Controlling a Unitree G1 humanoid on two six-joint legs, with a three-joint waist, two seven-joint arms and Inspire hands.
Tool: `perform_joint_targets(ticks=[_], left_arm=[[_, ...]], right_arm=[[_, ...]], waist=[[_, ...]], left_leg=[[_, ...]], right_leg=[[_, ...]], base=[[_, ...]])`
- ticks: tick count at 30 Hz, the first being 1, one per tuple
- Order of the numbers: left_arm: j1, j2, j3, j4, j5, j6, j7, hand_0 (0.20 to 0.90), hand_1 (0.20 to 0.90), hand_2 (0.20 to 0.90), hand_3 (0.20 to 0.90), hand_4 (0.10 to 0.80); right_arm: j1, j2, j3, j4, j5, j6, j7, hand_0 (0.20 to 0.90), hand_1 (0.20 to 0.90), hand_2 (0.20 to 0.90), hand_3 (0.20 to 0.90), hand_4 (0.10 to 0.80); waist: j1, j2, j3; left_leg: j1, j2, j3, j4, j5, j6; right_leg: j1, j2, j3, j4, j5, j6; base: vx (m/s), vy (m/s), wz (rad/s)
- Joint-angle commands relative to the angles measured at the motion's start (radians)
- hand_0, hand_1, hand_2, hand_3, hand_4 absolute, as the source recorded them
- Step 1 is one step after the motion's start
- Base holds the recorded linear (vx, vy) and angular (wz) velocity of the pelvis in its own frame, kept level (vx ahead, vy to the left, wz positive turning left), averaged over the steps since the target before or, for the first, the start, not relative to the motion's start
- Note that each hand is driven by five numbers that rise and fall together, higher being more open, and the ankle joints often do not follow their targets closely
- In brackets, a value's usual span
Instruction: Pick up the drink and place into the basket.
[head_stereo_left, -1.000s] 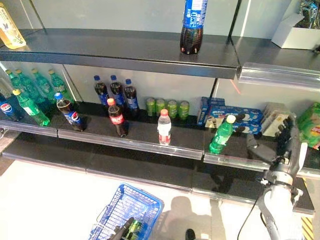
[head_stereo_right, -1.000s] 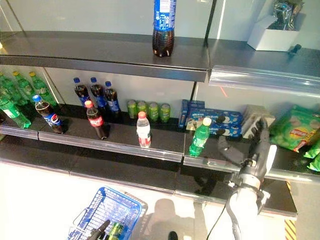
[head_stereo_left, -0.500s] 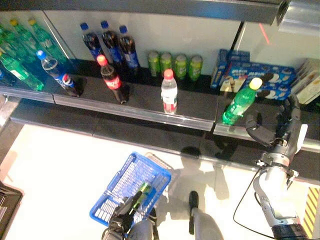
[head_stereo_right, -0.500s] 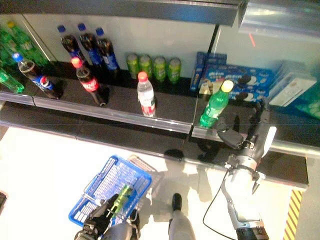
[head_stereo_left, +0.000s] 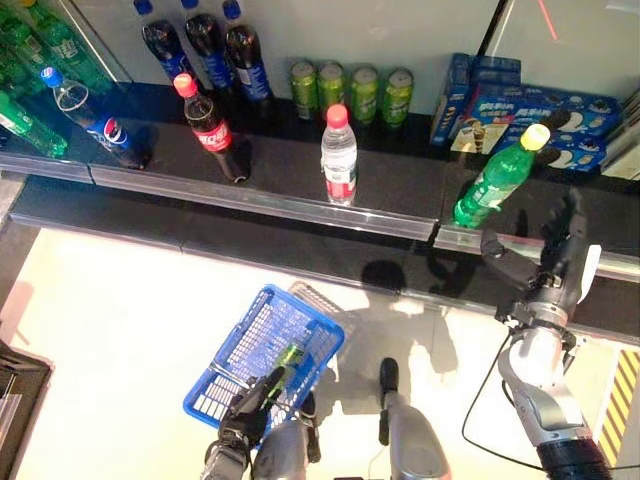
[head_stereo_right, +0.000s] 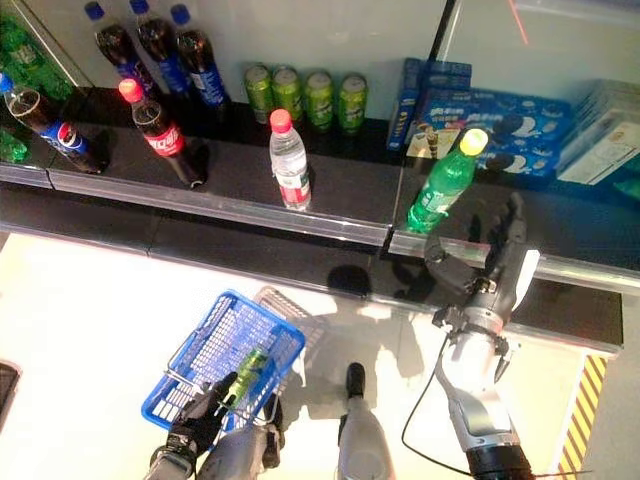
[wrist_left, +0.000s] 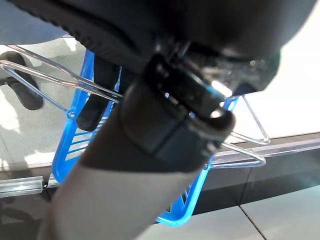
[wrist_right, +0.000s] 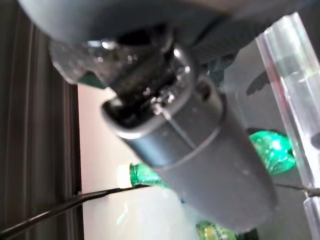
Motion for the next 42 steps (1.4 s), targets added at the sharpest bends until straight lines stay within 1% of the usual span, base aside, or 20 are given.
perform_joint_targets(ticks=[1, 2, 5, 10, 17, 23, 27, 35, 36, 37, 42], left_arm=[[0.053, 0.040, -0.031, -0.073, -0.035, -0.013, -0.082, 0.300, 0.300, 0.300, 0.200, 0.100], [0.051, 0.042, -0.032, -0.073, -0.037, -0.013, -0.081, 0.300, 0.300, 0.300, 0.200, 0.100], [0.018, 0.058, -0.037, -0.073, -0.046, -0.003, -0.073, 0.300, 0.300, 0.300, 0.200, 0.100], [-0.023, 0.073, -0.051, -0.080, -0.064, -0.004, -0.069, 0.300, 0.300, 0.300, 0.200, 0.100], [-0.067, 0.083, -0.063, -0.096, -0.081, -0.007, -0.066, 0.300, 0.300, 0.300, 0.200, 0.100], [-0.083, 0.082, -0.073, -0.116, -0.093, -0.015, -0.068, 0.300, 0.300, 0.300, 0.200, 0.100], [-0.095, 0.088, -0.080, -0.114, -0.099, -0.009, -0.062, 0.300, 0.300, 0.300, 0.200, 0.100], [-0.086, 0.099, -0.085, -0.111, -0.103, 0.000, -0.078, 0.300, 0.300, 0.300, 0.200, 0.100], [-0.085, 0.096, -0.088, -0.111, -0.105, -0.001, -0.084, 0.300, 0.300, 0.300, 0.200, 0.100], [-0.084, 0.095, -0.089, -0.111, -0.104, -0.001, -0.086, 0.300, 0.300, 0.300, 0.200, 0.100], [-0.081, 0.095, -0.089, -0.110, -0.101, 0.009, -0.098, 0.300, 0.300, 0.300, 0.200, 0.100]], right_arm=[[-0.184, -0.081, -0.003, -0.037, -0.030, -0.069, -0.061, 0.900, 0.900, 0.900, 0.900, 0.800], [-0.195, -0.081, -0.001, -0.032, -0.029, -0.067, -0.063, 0.900, 0.900, 0.900, 0.900, 0.800], [-0.296, -0.079, 0.014, 0.015, -0.031, -0.051, -0.093, 0.900, 0.900, 0.900, 0.900, 0.800], [-0.405, -0.104, 0.022, 0.076, 0.017, -0.042, -0.107, 0.900, 0.900, 0.900, 0.900, 0.800], [-0.502, -0.122, 0.027, 0.125, 0.038, -0.041, -0.136, 0.900, 0.900, 0.900, 0.900, 0.800], [-0.569, -0.136, 0.017, 0.173, 0.051, -0.042, -0.154, 0.900, 0.900, 0.900, 0.900, 0.800], [-0.638, -0.164, 0.018, 0.229, 0.066, -0.037, -0.172, 0.900, 0.900, 0.900, 0.900, 0.800], [-0.715, -0.204, 0.011, 0.276, 0.091, -0.041, -0.193, 0.900, 0.900, 0.900, 0.900, 0.800], [-0.726, -0.208, 0.008, 0.285, 0.090, -0.044, -0.193, 0.460, 0.460, 0.460, 0.387, 0.287], [-0.731, -0.213, 0.005, 0.290, 0.091, -0.044, -0.192, 0.300, 0.300, 0.300, 0.200, 0.100], [-0.740, -0.228, -0.004, 0.309, 0.096, -0.046, -0.197, 0.300, 0.300, 0.300, 0.200, 0.100]], waist=[[0.027, -0.013, -0.026], [0.028, -0.013, -0.023], [0.039, -0.009, 0.006], [0.055, -0.004, 0.045], [0.064, 0.002, 0.083], [0.071, 0.009, 0.083], [0.079, 0.017, 0.083], [0.090, 0.027, 0.083], [0.091, 0.028, 0.083], [0.092, 0.029, 0.083], [0.094, 0.034, 0.083]], left_leg=[[-0.150, 0.007, -0.077, 0.220, -0.024, 0.004], [-0.153, 0.007, -0.079, 0.223, -0.024, 0.004], [-0.191, 0.006, -0.093, 0.241, -0.019, 0.003], [-0.235, 0.005, -0.108, 0.255, -0.011, 0.006], [-0.277, -0.002, -0.119, 0.258, 0.004, 0.010], [-0.311, -0.008, -0.125, 0.249, 0.015, 0.012], [-0.318, -0.013, -0.128, 0.239, 0.022, 0.012], [-0.333, -0.020, -0.130, 0.237, 0.023, 0.013], [-0.336, -0.023, -0.131, 0.239, 0.022, 0.014], [-0.337, -0.024, -0.131, 0.242, 0.021, 0.014], [-0.327, -0.028, -0.126, 0.243, 0.019, 0.016]], right_leg=[[-0.001, -0.045, -0.027, 0.169, -0.140, 0.013], [-0.003, -0.045, -0.028, 0.171, -0.140, 0.012], [-0.029, -0.043, -0.033, 0.184, -0.141, 0.006], [-0.066, -0.037, -0.041, 0.201, -0.142, 0.000], [-0.111, -0.032, -0.046, 0.219, -0.139, -0.005], [-0.149, -0.028, -0.051, 0.227, -0.137, -0.009], [-0.160, -0.030, -0.058, 0.232, -0.138, -0.011], [-0.182, -0.035, -0.065, 0.246, -0.143, -0.014], [-0.189, -0.035, -0.065, 0.253, -0.145, -0.015], [-0.190, -0.035, -0.065, 0.257, -0.148, -0.017], [-0.185, -0.037, -0.068, 0.271, -0.158, -0.022]], base=[[-0.055, -0.042, 0.07], [-0.054, -0.037, 0.08], [-0.077, -0.038, 0.08], [-0.066, -0.026, 0.01], [-0.046, -0.015, 0.07], [0.000, 0.000, 0.00], [0.000, 0.000, 0.00], [0.000, 0.000, 0.00], [0.000, 0.000, 0.00], [0.000, 0.000, 0.00], [0.000, 0.000, 0.00]])
